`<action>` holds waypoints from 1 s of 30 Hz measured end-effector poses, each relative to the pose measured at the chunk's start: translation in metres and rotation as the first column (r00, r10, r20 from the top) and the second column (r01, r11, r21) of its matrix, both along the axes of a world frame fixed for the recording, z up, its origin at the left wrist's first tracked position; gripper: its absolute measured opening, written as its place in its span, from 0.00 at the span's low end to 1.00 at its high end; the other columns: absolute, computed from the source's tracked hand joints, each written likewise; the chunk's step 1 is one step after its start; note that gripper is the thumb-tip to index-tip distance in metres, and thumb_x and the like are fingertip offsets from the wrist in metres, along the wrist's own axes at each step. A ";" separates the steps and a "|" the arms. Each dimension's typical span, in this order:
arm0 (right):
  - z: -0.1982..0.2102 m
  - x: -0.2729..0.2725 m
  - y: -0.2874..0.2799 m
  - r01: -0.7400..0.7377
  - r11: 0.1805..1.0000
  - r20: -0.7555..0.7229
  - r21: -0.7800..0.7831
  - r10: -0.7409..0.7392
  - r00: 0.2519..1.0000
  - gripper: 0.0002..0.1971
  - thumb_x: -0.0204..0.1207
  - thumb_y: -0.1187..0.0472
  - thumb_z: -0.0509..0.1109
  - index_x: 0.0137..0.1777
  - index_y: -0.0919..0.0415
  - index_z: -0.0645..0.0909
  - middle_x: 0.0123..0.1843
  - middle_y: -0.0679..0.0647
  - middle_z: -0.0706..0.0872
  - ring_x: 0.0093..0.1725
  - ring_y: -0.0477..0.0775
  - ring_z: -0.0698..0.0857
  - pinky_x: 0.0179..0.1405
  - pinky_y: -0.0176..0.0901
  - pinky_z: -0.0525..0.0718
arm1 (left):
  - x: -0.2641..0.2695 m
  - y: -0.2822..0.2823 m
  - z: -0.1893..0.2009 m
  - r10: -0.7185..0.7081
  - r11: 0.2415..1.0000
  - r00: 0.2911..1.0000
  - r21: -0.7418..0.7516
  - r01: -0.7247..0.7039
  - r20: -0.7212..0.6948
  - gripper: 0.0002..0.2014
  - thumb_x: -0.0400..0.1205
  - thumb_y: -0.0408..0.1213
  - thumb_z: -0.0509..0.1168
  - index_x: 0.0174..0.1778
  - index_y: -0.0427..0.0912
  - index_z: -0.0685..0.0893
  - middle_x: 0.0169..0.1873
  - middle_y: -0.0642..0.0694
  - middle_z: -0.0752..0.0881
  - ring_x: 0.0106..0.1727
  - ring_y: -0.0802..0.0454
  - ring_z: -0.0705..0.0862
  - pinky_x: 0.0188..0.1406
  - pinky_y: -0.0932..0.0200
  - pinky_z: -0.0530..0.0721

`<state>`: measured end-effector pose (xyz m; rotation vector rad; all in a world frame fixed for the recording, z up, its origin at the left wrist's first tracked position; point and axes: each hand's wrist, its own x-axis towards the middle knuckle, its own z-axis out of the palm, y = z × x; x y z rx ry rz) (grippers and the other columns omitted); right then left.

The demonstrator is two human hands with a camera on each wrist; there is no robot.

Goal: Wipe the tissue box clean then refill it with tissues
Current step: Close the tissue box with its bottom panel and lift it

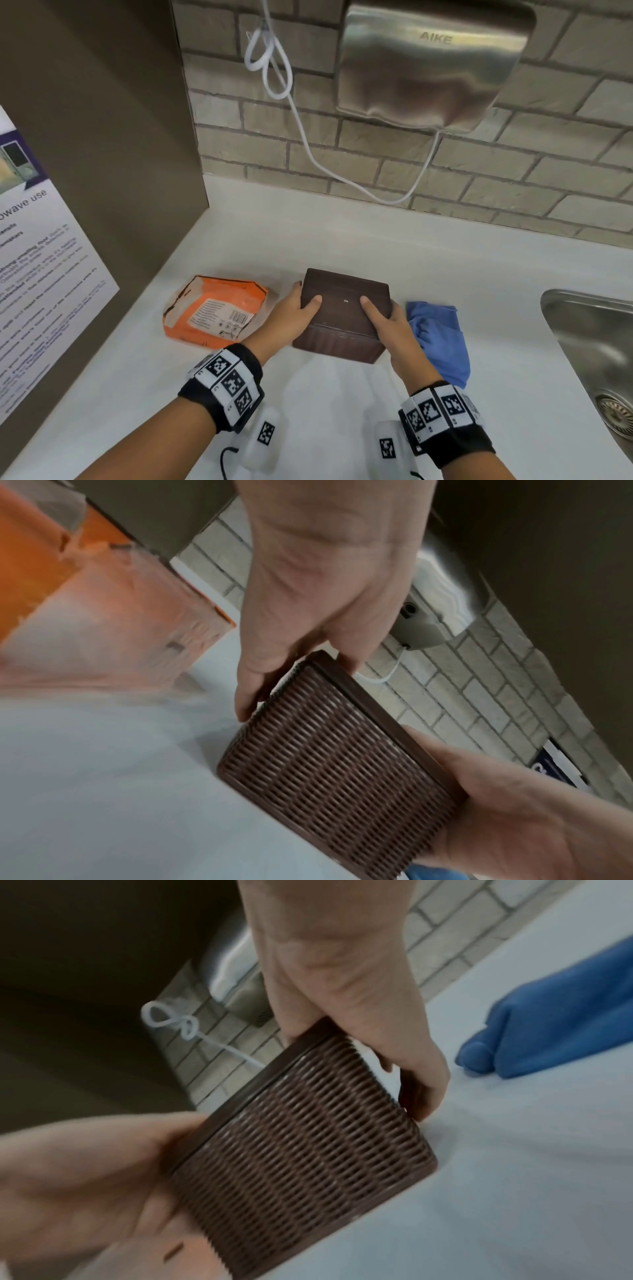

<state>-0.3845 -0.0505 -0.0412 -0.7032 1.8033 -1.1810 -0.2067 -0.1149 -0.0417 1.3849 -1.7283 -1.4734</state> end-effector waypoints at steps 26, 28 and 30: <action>0.026 -0.015 0.046 -0.110 0.954 0.370 -0.279 0.212 0.904 0.22 0.84 0.45 0.51 0.63 0.55 0.83 0.62 0.53 0.89 0.65 0.50 0.84 0.61 0.41 0.84 | 0.009 0.035 0.013 0.173 0.958 0.869 0.284 -0.039 -0.463 0.34 0.61 0.35 0.84 0.63 0.48 0.81 0.60 0.44 0.88 0.57 0.52 0.89 0.59 0.54 0.87; 0.026 -0.028 0.048 -0.112 0.979 0.476 -0.168 0.180 0.861 0.32 0.76 0.31 0.49 0.68 0.49 0.79 0.69 0.56 0.84 0.71 0.58 0.79 0.71 0.57 0.76 | 0.007 0.050 0.030 0.084 0.984 0.945 -0.124 -0.129 -0.317 0.41 0.60 0.38 0.86 0.66 0.55 0.73 0.64 0.58 0.78 0.64 0.70 0.79 0.60 0.72 0.78; 0.031 -0.034 0.049 -0.166 0.985 0.508 -0.048 0.167 0.845 0.36 0.70 0.24 0.47 0.60 0.46 0.85 0.62 0.60 0.88 0.65 0.67 0.82 0.68 0.70 0.74 | 0.011 0.063 0.039 -0.097 0.799 0.990 -0.601 0.016 -0.103 0.46 0.60 0.46 0.85 0.71 0.55 0.67 0.65 0.61 0.69 0.70 0.72 0.69 0.69 0.77 0.67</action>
